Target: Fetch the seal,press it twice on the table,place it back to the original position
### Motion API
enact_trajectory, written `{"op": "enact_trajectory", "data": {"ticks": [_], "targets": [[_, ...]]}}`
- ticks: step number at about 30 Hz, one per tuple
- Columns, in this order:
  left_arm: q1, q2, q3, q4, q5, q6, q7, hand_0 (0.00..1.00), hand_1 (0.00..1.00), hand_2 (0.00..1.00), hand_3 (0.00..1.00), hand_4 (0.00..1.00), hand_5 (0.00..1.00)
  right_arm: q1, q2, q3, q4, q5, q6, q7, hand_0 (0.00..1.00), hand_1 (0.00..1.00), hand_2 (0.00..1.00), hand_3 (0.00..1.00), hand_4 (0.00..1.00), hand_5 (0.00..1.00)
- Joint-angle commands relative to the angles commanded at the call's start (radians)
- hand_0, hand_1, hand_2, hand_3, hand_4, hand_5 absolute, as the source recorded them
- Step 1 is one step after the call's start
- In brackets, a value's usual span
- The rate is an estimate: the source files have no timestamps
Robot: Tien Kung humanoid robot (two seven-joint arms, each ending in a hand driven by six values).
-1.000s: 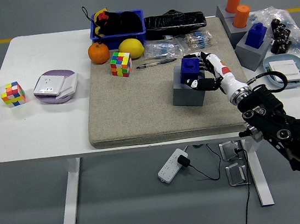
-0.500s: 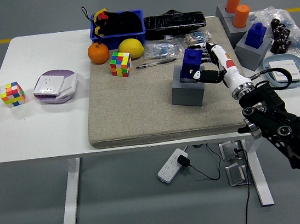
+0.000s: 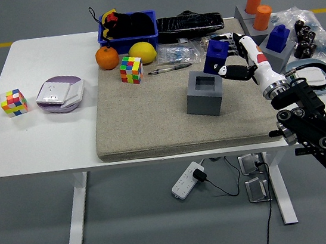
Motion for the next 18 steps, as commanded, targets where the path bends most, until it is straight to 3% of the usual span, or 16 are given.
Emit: {"op": "enact_trajectory", "data": {"ticks": [7, 18], "targets": [[0.002, 0.002, -0.004, 0.002, 0.001, 0.001, 0.001, 0.831, 0.797, 0.759, 0.814, 0.744, 0.322, -0.073, -0.057, 0.091, 0.056, -0.052, 0.006, -0.028, 0.533, 0.407, 0.437, 0.436, 0.598, 0.002], [0.007, 0.001, -0.01, 0.003, 0.004, 0.002, 0.0, 0.83, 0.796, 0.758, 0.814, 0.744, 0.322, -0.181, -0.095, 0.148, 0.033, -0.031, 0.006, -0.011, 0.531, 0.406, 0.433, 0.431, 0.607, 0.002]]}}
